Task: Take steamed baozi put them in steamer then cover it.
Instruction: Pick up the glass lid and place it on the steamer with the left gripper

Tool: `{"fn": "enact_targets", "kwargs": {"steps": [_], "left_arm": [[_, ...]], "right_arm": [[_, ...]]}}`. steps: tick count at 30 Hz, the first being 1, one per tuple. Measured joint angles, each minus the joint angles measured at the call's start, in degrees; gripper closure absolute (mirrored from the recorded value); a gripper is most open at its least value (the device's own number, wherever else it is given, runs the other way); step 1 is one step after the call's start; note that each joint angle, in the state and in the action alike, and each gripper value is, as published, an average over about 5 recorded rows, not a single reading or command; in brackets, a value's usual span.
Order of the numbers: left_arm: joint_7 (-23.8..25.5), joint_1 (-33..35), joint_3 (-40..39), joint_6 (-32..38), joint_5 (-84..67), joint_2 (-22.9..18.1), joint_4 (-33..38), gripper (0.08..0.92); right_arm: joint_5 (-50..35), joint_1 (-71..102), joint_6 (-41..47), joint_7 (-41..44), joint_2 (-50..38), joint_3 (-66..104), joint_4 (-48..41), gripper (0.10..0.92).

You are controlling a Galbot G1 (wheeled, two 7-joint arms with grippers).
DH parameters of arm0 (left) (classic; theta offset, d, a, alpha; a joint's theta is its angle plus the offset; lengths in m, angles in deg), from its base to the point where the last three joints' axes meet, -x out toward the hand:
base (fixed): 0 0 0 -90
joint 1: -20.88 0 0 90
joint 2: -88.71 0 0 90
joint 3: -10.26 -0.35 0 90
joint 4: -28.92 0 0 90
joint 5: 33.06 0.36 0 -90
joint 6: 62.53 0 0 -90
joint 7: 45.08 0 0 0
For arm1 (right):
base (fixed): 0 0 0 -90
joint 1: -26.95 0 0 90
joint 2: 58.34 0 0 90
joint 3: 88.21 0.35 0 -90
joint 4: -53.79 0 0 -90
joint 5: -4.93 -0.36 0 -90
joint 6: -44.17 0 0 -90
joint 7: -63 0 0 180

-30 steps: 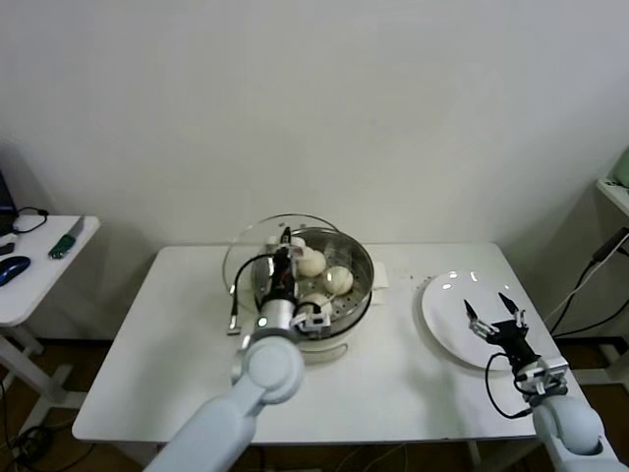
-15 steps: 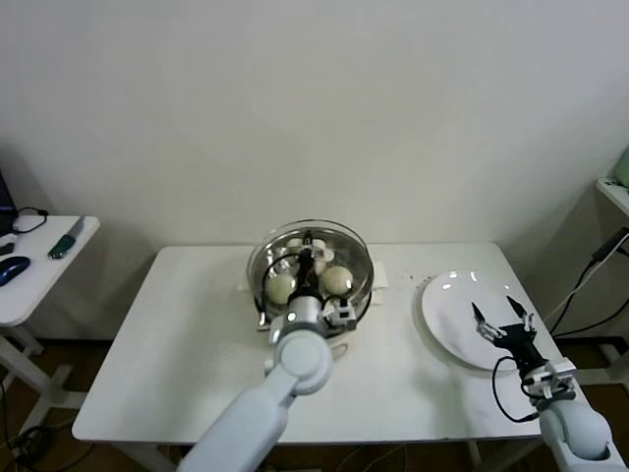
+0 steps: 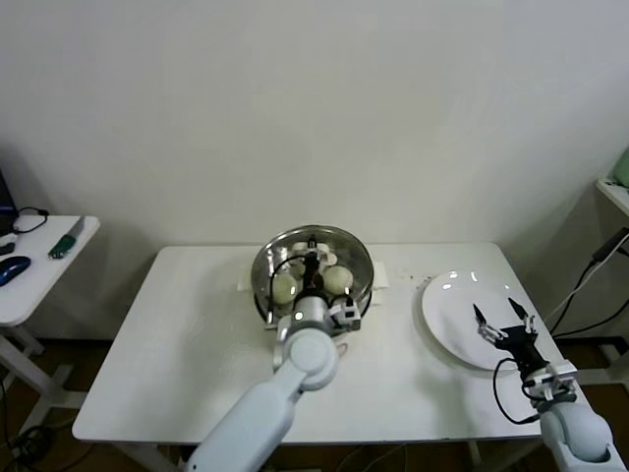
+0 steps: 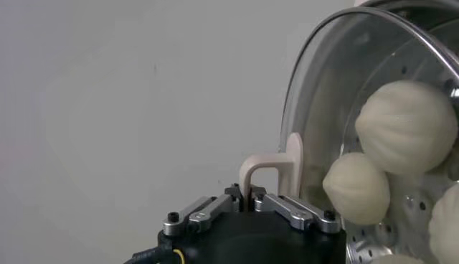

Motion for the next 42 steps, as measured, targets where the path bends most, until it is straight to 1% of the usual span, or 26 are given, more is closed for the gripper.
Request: {"fn": "enact_targets", "kwargs": {"steps": [28, 30, 33, 37, 42], "left_arm": [[-2.1, 0.4, -0.8, 0.0, -0.4, 0.2, -2.2, 0.853], [-2.1, 0.6, -0.8, 0.0, -0.4, 0.1, -2.1, 0.844], [-1.8, 0.7, -1.0, 0.0, -0.7, 0.3, -1.7, 0.787], [-1.3, 0.9, -1.1, 0.0, -1.0, 0.9, -0.8, 0.684], [-0.8, 1.5, -1.1, 0.0, -1.5, 1.9, 1.1, 0.528]], "right_arm": [[0.0, -1.5, 0.1, 0.3, -0.6, -0.3, -0.9, 0.203], [0.0, -1.5, 0.1, 0.4, -0.6, -0.3, -0.9, 0.203], [-0.1, -1.5, 0.2, 0.4, -0.6, -0.3, -0.9, 0.203], [0.0, -1.5, 0.7, 0.3, -0.5, -0.2, -0.7, 0.203], [-0.1, -1.6, 1.9, -0.2, -0.3, 0.0, -0.1, 0.203]]}}
